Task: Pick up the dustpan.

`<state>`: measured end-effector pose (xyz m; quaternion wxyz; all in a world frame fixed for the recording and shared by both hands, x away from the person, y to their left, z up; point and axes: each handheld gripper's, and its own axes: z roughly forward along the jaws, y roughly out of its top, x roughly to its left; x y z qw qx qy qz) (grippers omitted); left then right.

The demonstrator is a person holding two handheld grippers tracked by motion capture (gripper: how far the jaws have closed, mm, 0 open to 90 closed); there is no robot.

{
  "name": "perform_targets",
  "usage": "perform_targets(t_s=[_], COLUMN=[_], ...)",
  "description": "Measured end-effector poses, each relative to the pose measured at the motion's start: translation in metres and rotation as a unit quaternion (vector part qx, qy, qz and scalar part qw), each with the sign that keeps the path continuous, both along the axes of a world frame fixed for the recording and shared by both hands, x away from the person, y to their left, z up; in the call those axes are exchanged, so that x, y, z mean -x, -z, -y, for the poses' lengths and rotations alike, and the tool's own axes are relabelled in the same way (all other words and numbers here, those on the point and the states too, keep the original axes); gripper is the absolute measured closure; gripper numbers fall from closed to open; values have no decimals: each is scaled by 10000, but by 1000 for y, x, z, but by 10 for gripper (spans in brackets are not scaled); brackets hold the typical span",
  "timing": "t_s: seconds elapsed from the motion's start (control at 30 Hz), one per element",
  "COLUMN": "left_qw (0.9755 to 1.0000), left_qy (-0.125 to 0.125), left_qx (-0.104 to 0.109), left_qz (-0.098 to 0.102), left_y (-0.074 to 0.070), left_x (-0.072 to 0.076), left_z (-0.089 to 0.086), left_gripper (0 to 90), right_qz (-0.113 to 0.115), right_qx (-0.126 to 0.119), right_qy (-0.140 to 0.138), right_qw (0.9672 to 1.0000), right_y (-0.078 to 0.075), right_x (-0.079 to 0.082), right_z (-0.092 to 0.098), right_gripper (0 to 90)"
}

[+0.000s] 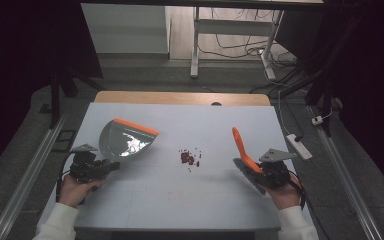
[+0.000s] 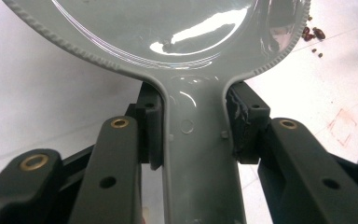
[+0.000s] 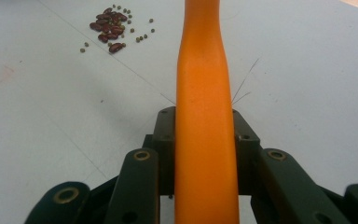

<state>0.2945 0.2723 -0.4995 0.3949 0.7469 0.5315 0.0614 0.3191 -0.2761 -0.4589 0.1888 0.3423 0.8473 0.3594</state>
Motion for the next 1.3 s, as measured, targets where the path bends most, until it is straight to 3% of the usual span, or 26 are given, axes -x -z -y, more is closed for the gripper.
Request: perform_targets(t_s=[0.4,0.8,1.0,1.3], left_qw=[9984,9949,9933,9873], left_qy=[322,950,1111,1567], left_qx=[332,155,57,-63], left_qz=[312,298,298,256], left_y=[-17,-10,-9,-8], left_x=[-13,-9,-7,-4], left_z=[-1,3,9,18], left_gripper=[614,614,614,613], right_qz=[5,24,71,100], right_qx=[-56,79,85,73], right_qy=[19,4,-66,-86], right_qw=[10000,10000,9999,9999], right_y=[-1,1,0,-1], right_x=[0,-2,-2,-10], right_z=[2,-4,-8,-19], right_gripper=[703,703,703,704])
